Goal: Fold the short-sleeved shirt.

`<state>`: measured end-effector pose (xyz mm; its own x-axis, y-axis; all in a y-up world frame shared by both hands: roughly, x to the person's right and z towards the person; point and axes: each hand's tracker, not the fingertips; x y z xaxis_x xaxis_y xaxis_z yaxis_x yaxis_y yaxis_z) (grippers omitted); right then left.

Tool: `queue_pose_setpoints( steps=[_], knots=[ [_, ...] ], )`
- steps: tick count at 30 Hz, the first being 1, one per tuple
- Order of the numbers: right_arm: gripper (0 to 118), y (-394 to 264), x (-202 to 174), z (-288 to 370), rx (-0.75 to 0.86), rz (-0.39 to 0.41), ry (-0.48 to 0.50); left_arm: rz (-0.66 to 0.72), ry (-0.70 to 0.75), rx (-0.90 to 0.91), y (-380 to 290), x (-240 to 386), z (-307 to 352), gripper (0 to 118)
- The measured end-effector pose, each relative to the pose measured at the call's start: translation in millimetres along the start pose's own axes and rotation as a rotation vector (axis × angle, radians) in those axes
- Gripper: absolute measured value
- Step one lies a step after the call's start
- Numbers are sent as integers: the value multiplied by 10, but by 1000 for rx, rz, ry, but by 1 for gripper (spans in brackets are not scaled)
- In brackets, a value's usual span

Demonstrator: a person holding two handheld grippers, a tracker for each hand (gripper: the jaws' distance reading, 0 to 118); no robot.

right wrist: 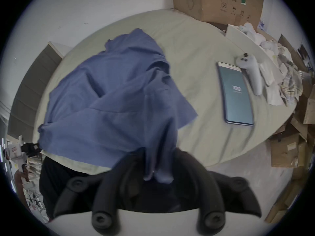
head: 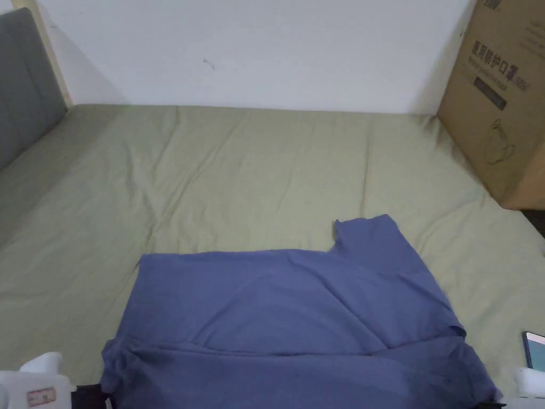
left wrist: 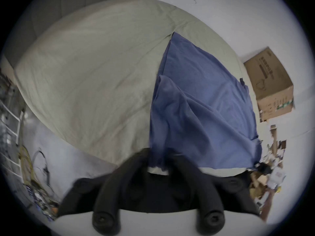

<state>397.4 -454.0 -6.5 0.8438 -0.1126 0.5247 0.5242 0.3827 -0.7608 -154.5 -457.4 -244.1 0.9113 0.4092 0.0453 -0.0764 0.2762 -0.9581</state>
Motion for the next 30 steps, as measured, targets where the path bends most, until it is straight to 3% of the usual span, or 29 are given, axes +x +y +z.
queue_pose_setpoints(
  steps=[1, 2, 5, 7, 11, 12, 13, 14, 15, 16, 18, 22, 24, 25, 27, 28, 30],
  knots=[
    [38, -6, 49, 67, 13, -13, 4, 12, -23, 8, 31, -64, 53, 76],
    [39, 12, 178, 32, 24, -23, 15, 21, -39, 24, 44, -91, 131, 80],
    [39, 165, 280, 380, 156, -66, -4, 22, -114, 147, 186, -103, 506, 80],
    [39, 331, 274, 605, 289, -41, 15, -53, -110, 271, 267, 67, 757, 80],
    [39, 580, -117, 1067, 561, 54, 126, -263, -110, 494, 234, 762, 1165, 79],
    [39, 620, -205, 1123, 597, 81, 189, -297, -166, 546, 182, 854, 1206, 71],
    [38, 645, -279, 1156, 634, 95, 266, -327, -187, 609, 197, 892, 1182, 41],
    [30, 632, -352, 1178, 683, 83, 315, -356, -171, 636, 184, 973, 1161, 3],
    [5, 653, -454, 1165, 709, 100, 309, -382, -133, 647, 123, 1084, 1116, 0],
    [0, 686, -540, 1155, 711, 123, 271, -432, -93, 663, 60, 1139, 1078, 0],
    [0, 806, -696, 1098, 661, 198, 290, -448, -112, 637, 31, 1184, 990, 0],
    [0, 1277, -787, 785, 617, 181, 290, -468, -122, 610, 1, 1262, 862, 0],
    [1, 1673, -784, 469, 588, 178, 204, -504, -136, 623, -87, 1250, 816, 0],
    [13, 1935, -780, 254, 521, 166, 164, -517, -138, 623, -36, 1274, 816, 0],
    [68, 2459, -803, -239, 362, 158, 100, -551, -113, 616, -103, 1314, 772, 0],
    [83, 2620, -789, -444, 288, 160, 92, -557, -115, 620, -128, 1315, 763, 0],
    [83, 2989, -646, -1072, 195, 106, 12, -565, -113, 627, -108, 1320, 749, 0]
  ],
)
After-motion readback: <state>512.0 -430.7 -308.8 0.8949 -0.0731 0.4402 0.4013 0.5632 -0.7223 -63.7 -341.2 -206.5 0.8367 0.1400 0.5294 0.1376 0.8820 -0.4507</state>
